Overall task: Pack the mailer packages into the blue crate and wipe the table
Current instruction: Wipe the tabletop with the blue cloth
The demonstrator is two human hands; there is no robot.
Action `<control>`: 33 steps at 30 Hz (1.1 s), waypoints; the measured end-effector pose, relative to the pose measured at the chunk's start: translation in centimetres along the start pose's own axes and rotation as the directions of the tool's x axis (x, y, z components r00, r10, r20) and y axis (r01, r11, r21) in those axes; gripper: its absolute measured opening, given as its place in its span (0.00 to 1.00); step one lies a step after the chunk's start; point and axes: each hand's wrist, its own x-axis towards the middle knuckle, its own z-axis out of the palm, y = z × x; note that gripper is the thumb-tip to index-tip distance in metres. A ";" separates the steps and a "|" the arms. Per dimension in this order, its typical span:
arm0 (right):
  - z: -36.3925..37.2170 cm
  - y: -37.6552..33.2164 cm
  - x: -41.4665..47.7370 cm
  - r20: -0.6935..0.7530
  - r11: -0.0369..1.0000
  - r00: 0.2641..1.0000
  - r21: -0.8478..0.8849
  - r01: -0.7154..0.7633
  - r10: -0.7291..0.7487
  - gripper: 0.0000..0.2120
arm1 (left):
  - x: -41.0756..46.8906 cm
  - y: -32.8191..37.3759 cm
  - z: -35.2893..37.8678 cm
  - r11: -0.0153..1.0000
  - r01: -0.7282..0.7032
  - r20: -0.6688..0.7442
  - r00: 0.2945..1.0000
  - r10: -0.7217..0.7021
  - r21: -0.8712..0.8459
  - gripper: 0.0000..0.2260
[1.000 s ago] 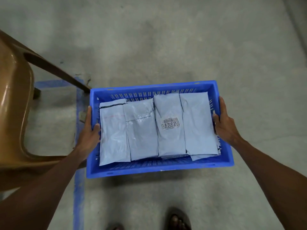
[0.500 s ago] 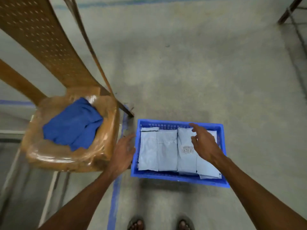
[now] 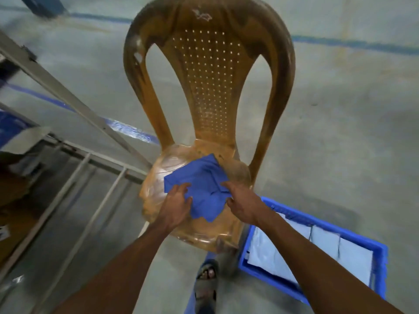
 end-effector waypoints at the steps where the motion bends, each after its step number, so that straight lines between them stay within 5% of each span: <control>1: 0.8 0.3 2.1 0.025 1.000 1.000 -0.024 0.000 0.001 0.26 | 1.8 -1.2 0.6 1.000 -0.008 0.032 0.999 0.008 0.020 0.22; 4: 2.7 1.0 8.6 0.080 0.995 0.997 -0.101 0.004 0.004 0.31 | 7.2 -4.6 2.6 0.997 -0.034 0.068 0.997 0.030 0.065 0.32; 9: 6.0 3.1 18.8 0.155 0.932 0.987 -0.348 0.101 -0.049 0.35 | 13.5 -8.1 4.1 0.952 -0.112 0.029 0.994 0.108 0.285 0.32; 15: 5.9 2.8 20.6 0.211 0.753 0.975 -0.631 0.186 -0.064 0.35 | 13.7 -8.4 3.8 0.910 -0.213 -0.002 0.974 0.228 0.355 0.18; 19: 3.4 -0.1 16.8 0.357 0.839 0.934 -0.502 0.209 -0.019 0.30 | 11.1 -7.8 0.9 0.995 -0.074 0.044 0.996 0.077 -0.060 0.11; 21: 1.1 -2.7 14.1 0.359 0.920 0.933 -0.363 0.144 -0.004 0.30 | 8.7 -6.2 -1.9 0.979 -0.109 -0.008 0.994 0.109 -0.174 0.12; 25: -4.6 -9.0 8.2 0.179 0.958 0.976 -0.233 0.165 -0.124 0.19 | 3.2 -2.2 -9.8 0.924 -0.226 -0.197 0.966 0.170 -0.309 0.16; 29: -11.8 -17.0 0.1 0.045 0.948 0.954 -0.102 0.301 -0.298 0.24 | -5.2 3.4 -19.2 0.863 -0.328 -0.342 0.919 0.197 -0.384 0.11; 33: -18.6 -27.3 -10.4 -0.138 0.853 0.845 -0.167 0.495 -0.517 0.23 | -17.2 9.5 -27.1 0.769 -0.376 -0.502 0.861 0.083 -0.517 0.10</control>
